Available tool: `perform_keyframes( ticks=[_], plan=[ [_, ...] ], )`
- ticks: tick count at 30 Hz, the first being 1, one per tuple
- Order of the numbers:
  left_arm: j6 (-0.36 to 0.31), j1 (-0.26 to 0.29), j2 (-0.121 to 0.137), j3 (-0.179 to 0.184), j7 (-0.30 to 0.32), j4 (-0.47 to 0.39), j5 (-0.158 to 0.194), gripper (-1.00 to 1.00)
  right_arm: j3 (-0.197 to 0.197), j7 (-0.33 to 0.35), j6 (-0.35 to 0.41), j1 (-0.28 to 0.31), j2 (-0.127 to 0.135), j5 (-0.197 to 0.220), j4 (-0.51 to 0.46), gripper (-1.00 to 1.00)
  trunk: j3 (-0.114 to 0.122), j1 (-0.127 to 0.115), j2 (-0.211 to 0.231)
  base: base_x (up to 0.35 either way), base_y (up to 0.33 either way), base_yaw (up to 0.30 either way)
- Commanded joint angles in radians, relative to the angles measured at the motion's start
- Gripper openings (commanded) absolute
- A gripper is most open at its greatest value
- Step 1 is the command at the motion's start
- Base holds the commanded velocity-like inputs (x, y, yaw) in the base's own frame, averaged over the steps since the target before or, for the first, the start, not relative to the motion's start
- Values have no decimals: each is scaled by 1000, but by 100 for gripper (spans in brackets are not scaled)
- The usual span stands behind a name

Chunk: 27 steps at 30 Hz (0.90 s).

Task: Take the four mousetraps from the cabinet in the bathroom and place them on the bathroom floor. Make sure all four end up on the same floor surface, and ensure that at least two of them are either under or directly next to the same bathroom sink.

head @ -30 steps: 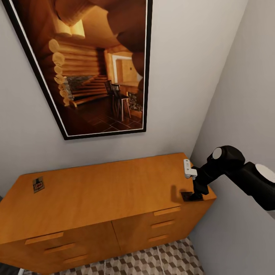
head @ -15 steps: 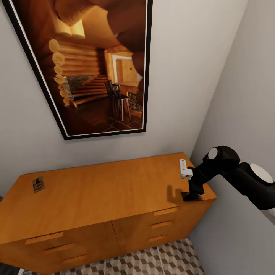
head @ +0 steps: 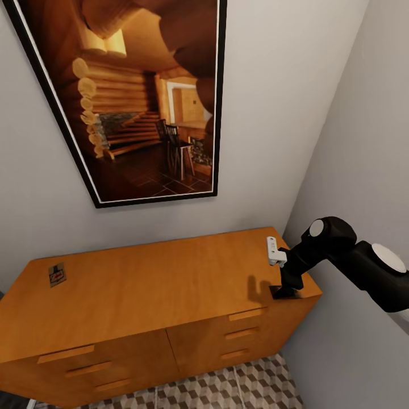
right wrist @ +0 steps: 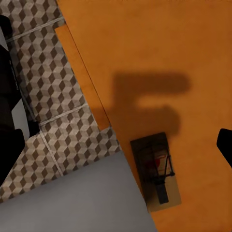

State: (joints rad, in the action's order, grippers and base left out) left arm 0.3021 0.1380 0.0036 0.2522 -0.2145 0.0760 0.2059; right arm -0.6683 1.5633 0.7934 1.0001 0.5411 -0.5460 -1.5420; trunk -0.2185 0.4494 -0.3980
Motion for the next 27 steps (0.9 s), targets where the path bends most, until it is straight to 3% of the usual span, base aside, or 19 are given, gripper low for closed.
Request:
perform_keyframes(
  ticks=[1, 17, 27],
  plan=[
    [7, 2, -1, 9, 0, 4, 8, 100, -2, 7, 10, 2, 0, -7, -1, 100, -2, 1, -2, 0, 0, 0],
    [7, 2, -1, 9, 0, 4, 9, 100, -2, 7, 9, 2, 0, 8, 4, 100, -2, 1, -2, 0, 0, 0],
    [7, 2, -1, 9, 0, 4, 9, 100, -2, 2, 6, 2, 0, 9, 57, 100, -2, 1, -2, 0, 0, 0]
  ],
)
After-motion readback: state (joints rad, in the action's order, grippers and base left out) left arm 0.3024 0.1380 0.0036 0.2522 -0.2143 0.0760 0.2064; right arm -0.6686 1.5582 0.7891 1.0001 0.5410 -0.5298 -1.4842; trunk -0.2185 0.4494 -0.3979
